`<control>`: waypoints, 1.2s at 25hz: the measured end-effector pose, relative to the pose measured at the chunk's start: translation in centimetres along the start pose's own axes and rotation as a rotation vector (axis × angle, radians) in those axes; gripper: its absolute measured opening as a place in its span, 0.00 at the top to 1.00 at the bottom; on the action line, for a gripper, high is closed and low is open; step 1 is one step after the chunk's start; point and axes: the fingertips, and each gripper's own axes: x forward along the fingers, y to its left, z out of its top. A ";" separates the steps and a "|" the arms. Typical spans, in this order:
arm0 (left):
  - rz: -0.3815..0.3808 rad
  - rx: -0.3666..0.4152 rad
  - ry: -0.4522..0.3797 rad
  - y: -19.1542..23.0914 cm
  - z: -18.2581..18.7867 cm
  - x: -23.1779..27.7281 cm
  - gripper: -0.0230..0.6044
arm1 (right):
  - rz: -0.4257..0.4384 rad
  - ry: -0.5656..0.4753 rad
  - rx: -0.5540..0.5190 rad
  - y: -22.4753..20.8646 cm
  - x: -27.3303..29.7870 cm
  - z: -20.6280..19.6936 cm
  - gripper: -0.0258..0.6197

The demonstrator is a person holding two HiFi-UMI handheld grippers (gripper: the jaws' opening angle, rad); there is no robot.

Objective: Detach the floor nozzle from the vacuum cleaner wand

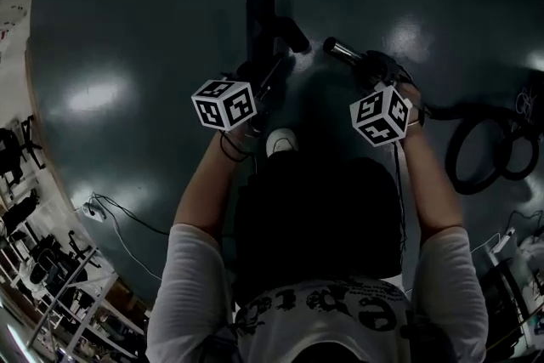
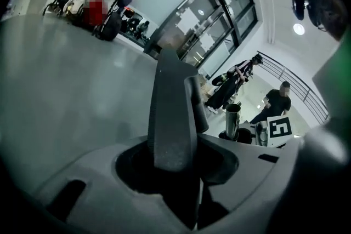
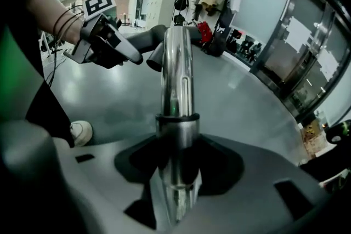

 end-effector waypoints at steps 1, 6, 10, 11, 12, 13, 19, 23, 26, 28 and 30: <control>0.007 -0.002 0.016 1.7 -1.6 1.0 0.73 | 0.017 0.010 -0.007 0.6 2.0 -0.7 0.68; 0.031 0.014 0.121 7.4 -9.3 5.0 0.73 | 0.125 0.068 -0.037 4.6 9.8 -4.6 0.68; 0.037 -0.025 0.177 9.3 -14.0 7.7 0.73 | 0.212 0.144 -0.035 7.0 14.0 -8.3 0.68; 0.044 -0.031 0.191 10.0 -15.1 7.9 0.73 | 0.229 0.168 -0.029 7.7 14.8 -9.3 0.68; 0.054 -0.039 0.205 10.8 -16.2 8.0 0.73 | 0.244 0.190 -0.022 8.5 15.5 -10.3 0.68; 0.067 -0.046 0.219 11.6 -17.3 8.0 0.73 | 0.259 0.209 -0.013 9.2 16.2 -11.3 0.68; 0.155 -0.040 0.294 14.4 -20.7 7.7 0.73 | 0.325 0.278 0.004 11.7 18.1 -14.5 0.68; 0.117 -0.162 0.317 14.0 -21.8 8.1 0.73 | 0.351 0.294 -0.002 12.7 18.3 -14.9 0.68; 0.105 -0.136 0.311 13.6 -21.5 8.6 0.73 | 0.359 0.286 0.016 12.9 18.3 -14.6 0.68; 0.125 -0.101 0.285 13.7 -21.0 8.8 0.72 | 0.364 0.266 0.032 12.9 18.3 -14.4 0.68; 0.160 -0.095 0.249 14.1 -20.9 8.5 0.72 | 0.364 0.242 0.041 13.0 18.4 -14.3 0.68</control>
